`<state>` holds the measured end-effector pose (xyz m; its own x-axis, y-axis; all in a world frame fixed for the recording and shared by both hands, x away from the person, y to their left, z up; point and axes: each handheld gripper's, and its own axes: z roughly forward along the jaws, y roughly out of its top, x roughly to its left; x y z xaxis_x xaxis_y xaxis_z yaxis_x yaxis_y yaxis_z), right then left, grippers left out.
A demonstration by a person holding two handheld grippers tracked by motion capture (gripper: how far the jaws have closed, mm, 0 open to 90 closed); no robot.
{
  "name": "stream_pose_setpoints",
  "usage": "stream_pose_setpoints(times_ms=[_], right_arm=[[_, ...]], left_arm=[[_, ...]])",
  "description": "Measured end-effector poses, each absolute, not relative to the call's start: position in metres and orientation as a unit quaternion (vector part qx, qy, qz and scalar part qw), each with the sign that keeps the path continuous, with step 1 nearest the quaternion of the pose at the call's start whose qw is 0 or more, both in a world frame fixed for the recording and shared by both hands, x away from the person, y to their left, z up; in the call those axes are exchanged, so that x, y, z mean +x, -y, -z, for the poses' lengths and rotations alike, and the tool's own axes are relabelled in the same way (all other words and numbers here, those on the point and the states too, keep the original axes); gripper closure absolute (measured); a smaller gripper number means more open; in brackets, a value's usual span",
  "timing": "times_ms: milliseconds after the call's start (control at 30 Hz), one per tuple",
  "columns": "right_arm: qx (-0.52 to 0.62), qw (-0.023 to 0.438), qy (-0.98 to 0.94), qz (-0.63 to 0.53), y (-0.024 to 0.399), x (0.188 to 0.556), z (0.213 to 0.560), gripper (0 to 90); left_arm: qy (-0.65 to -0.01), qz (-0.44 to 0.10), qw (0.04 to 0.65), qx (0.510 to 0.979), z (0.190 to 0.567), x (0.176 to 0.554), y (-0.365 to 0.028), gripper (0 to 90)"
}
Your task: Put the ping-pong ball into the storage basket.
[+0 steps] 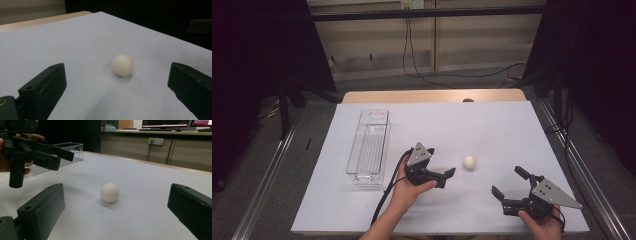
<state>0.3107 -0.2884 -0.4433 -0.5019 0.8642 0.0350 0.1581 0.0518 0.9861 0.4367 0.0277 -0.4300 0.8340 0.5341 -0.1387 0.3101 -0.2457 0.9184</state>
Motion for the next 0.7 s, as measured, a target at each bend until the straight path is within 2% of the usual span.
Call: stream_pose_setpoints(times_ms=[700], right_arm=[[0.385, 0.312, -0.657, -0.568, 0.287, 0.311, 0.443, 0.8]], left_arm=[[-0.274, -0.095, 0.536, 0.793, 0.431, 0.447, -0.007, 2.1]])
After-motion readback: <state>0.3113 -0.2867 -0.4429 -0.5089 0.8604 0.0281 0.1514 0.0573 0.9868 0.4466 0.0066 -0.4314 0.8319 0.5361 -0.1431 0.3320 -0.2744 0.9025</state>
